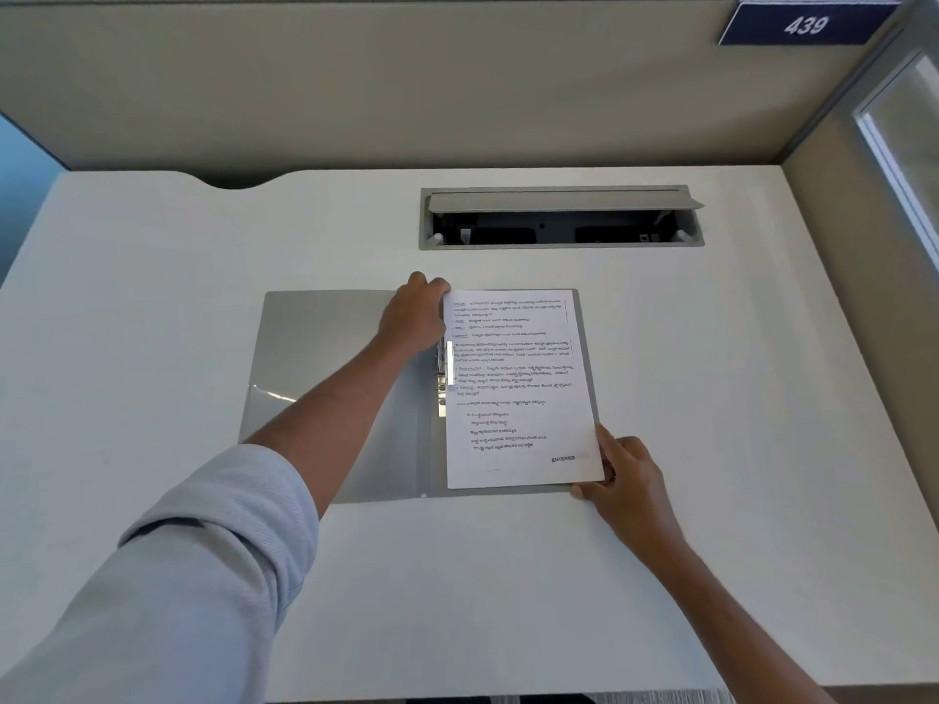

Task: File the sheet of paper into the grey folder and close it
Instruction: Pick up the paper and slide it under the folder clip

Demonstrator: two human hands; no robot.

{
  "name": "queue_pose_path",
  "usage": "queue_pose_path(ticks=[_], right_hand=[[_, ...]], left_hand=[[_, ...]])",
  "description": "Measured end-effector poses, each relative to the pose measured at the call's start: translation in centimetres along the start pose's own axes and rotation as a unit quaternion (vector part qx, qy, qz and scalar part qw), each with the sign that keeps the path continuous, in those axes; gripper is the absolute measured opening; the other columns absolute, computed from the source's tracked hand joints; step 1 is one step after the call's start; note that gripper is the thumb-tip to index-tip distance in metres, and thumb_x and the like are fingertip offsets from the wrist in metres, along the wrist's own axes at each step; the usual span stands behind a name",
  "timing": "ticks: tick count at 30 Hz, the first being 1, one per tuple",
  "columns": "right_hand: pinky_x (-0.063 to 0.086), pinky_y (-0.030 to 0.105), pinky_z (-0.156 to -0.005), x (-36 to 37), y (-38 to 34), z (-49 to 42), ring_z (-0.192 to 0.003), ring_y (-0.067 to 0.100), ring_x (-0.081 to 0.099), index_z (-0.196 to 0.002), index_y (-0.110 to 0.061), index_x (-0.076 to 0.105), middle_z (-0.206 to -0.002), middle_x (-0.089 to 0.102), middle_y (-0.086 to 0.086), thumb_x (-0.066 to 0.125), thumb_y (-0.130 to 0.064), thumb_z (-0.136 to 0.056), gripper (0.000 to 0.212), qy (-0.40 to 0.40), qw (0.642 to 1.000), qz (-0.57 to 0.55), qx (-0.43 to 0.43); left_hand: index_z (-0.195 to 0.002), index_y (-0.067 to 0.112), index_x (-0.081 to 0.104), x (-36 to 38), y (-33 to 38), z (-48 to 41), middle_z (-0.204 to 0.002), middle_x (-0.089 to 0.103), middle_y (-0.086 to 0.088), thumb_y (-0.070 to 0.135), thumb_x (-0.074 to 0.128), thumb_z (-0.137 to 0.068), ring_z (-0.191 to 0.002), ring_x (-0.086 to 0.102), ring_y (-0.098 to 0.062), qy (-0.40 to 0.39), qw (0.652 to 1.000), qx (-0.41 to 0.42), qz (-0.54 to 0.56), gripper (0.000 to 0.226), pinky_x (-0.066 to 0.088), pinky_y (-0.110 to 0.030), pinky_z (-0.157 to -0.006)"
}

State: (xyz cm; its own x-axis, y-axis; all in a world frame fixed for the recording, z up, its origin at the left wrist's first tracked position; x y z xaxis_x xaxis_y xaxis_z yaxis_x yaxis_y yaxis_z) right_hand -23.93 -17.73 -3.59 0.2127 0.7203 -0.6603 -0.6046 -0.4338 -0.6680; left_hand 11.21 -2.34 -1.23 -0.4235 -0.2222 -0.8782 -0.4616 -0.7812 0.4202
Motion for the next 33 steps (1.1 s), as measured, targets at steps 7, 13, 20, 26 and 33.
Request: queue_pose_path(ticks=[7,13,20,26,33], right_hand=[[0.052,0.007,-0.077,-0.2,0.3,1.0,-0.095,-0.005,0.068,-0.123,-0.046,0.072,-0.109,0.066,-0.011,0.086,0.001,-0.08,0.065,0.039,0.994,-0.093,0.036],[0.048,-0.002,-0.079,0.1,0.5,1.5,-0.095,-0.01,0.068,-0.128,-0.029,0.078,-0.111,0.073,-0.009,0.082,0.003,-0.086,0.053,0.062,0.991,-0.11,0.051],[0.047,-0.002,-0.078,0.3,0.4,1.3,-0.096,0.004,0.072,-0.128,-0.023,0.079,-0.11,0.073,-0.008,0.083,0.004,-0.085,0.051,0.066,0.988,-0.125,0.057],[0.046,-0.002,-0.076,0.5,0.6,0.9,-0.092,-0.003,0.07,-0.127,-0.027,0.079,-0.11,0.072,-0.009,0.082,0.003,-0.085,0.052,0.058,0.977,-0.184,0.094],[0.046,-0.003,-0.076,0.4,0.4,1.1,-0.095,-0.01,0.067,-0.127,-0.029,0.079,-0.11,0.072,-0.009,0.082,0.004,-0.083,0.055,0.059,0.985,-0.143,0.073]], left_hand=[[-0.151,0.013,0.055,-0.2,-0.1,0.6,-0.131,0.055,-0.016,0.002,0.06,-0.098,-0.12,0.062,-0.036,0.003,1.0,-0.008,0.026,0.055,0.057,-0.05,-0.098],[-0.155,0.014,0.054,-0.4,-0.3,0.8,-0.131,0.055,-0.017,-0.002,0.057,-0.097,-0.121,0.061,-0.036,-0.003,1.0,-0.004,0.03,0.06,0.056,-0.049,-0.099],[-0.158,0.017,0.052,-0.5,-0.2,0.5,-0.136,0.051,-0.02,0.003,0.061,-0.098,-0.125,0.06,-0.04,-0.023,1.0,0.013,0.011,0.062,0.055,-0.051,-0.103],[-0.154,0.019,0.055,-0.6,0.1,0.5,-0.135,0.05,-0.019,-0.001,0.062,-0.096,-0.124,0.06,-0.038,-0.027,1.0,0.005,0.0,0.062,0.056,-0.053,-0.102],[-0.153,0.016,0.055,-0.5,0.2,0.6,-0.135,0.051,-0.02,-0.002,0.063,-0.095,-0.123,0.061,-0.039,-0.024,1.0,0.009,-0.008,0.061,0.057,-0.055,-0.101]])
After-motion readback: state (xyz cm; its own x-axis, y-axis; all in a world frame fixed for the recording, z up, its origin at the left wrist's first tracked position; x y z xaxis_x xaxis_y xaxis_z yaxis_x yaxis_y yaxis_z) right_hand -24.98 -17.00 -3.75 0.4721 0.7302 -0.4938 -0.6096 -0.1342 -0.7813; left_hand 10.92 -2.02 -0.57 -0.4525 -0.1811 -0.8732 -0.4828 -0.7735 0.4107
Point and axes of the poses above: each hand's wrist, its own z-axis away from the middle knuckle, its own x-axis out of the palm, y = z × x, the point moved 1 cm from there along -z, towards the middle knuckle
